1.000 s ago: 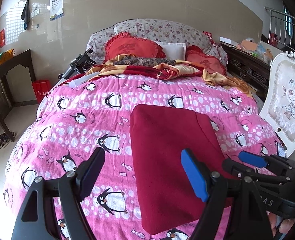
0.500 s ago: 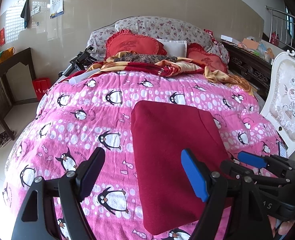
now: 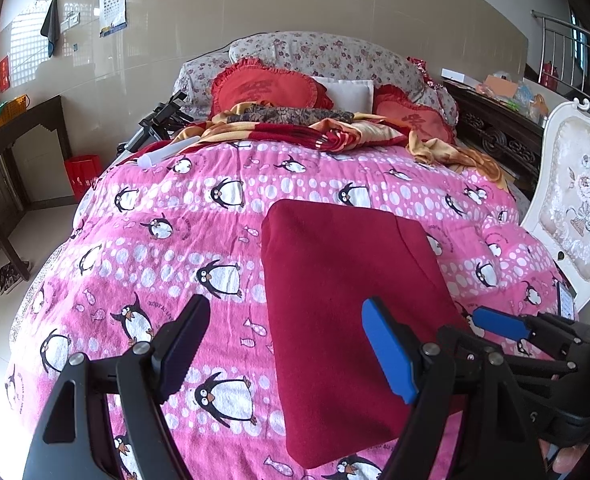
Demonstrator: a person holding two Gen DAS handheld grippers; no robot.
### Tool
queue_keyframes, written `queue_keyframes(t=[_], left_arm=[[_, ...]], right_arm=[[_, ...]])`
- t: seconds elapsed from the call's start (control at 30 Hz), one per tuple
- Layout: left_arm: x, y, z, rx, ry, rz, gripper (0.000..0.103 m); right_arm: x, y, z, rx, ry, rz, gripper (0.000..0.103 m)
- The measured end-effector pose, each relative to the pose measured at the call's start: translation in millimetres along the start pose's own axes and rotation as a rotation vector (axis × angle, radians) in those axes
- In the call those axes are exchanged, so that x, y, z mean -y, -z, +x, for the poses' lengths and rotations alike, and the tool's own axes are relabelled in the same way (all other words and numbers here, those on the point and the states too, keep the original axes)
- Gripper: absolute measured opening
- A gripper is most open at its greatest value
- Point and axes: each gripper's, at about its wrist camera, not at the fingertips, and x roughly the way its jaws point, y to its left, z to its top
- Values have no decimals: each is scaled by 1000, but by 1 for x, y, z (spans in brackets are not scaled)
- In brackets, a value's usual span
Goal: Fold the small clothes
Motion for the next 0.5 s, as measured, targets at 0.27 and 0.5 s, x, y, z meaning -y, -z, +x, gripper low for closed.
queue_keyframes(t=[0.27, 0.5], left_arm=[[1, 1, 1, -3, 2, 1, 82], [3, 2, -1, 16, 8, 16, 82]], right_arm=[[1, 1, 1, -5, -2, 0, 29], [-4, 3, 4, -19, -7, -3, 29]])
